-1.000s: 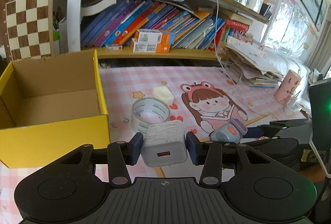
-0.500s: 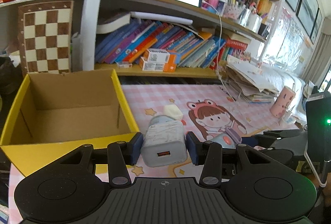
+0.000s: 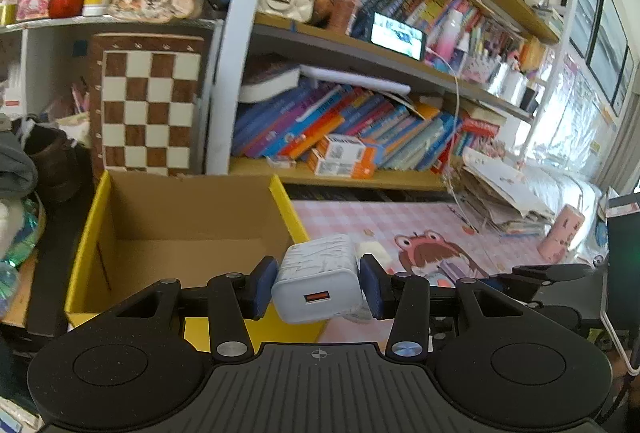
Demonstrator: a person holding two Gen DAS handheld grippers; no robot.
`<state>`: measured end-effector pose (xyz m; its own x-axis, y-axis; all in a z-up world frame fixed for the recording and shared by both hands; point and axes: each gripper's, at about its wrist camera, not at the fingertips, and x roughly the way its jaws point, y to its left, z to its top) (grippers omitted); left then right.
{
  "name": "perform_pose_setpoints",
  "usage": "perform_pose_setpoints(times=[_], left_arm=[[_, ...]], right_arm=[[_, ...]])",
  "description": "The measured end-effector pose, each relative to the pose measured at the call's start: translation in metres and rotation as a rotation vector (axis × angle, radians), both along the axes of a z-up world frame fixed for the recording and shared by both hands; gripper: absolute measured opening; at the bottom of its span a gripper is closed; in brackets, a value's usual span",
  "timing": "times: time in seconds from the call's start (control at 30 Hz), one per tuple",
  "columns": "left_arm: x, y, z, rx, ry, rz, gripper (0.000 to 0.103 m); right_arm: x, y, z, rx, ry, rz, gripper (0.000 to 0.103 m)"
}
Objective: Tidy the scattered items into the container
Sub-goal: 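Lift and carry charger and toy car in both tools toward yellow box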
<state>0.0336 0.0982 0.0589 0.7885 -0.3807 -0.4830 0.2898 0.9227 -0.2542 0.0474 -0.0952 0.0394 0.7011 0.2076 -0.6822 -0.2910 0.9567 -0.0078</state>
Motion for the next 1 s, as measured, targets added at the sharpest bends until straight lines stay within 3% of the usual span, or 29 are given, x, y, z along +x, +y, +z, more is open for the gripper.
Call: perform_pose_setpoints(times=[0.5,1.0], left_arm=[[0.021,0.045,0.006,-0.023,-0.037,0.089,0.044],[0.047,0.069,-0.006,-0.018,-0.017,0.182,0.043]], right_arm=[[0.031,0.046,0.022,-0.012,-0.039,0.095,0.063],[0.061,0.071,0.021,-0.019,-0.03,0.166,0.063]])
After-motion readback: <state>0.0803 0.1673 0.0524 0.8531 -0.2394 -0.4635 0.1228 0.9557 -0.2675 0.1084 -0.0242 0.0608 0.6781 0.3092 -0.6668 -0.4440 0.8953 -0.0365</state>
